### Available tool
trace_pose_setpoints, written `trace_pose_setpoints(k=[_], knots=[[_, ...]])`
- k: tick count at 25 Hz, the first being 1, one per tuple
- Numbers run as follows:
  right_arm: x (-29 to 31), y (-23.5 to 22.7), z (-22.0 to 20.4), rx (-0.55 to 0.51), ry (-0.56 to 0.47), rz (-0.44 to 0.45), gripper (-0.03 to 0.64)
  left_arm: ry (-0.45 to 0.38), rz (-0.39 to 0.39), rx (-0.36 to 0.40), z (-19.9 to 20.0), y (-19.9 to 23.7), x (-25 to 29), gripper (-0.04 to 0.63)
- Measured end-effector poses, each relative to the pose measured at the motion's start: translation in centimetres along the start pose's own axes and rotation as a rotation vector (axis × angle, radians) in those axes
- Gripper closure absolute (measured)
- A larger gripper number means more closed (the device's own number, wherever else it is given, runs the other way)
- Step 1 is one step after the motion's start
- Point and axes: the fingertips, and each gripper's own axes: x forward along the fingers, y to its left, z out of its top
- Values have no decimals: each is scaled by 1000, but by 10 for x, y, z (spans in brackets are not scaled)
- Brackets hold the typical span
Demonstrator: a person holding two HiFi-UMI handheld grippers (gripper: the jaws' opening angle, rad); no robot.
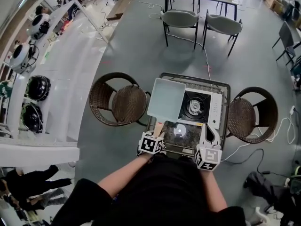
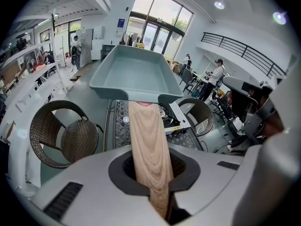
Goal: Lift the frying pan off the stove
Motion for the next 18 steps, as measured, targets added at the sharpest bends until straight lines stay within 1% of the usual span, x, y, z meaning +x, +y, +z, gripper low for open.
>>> trace_pose_setpoints(k=[9,18], knots=[[2,5,1,1,-2,9,588,-2,10,-6,1,1,-3,549],[-6,5,-4,-1,4,4,589,-2,1,-6,-2,-5,-3,549]])
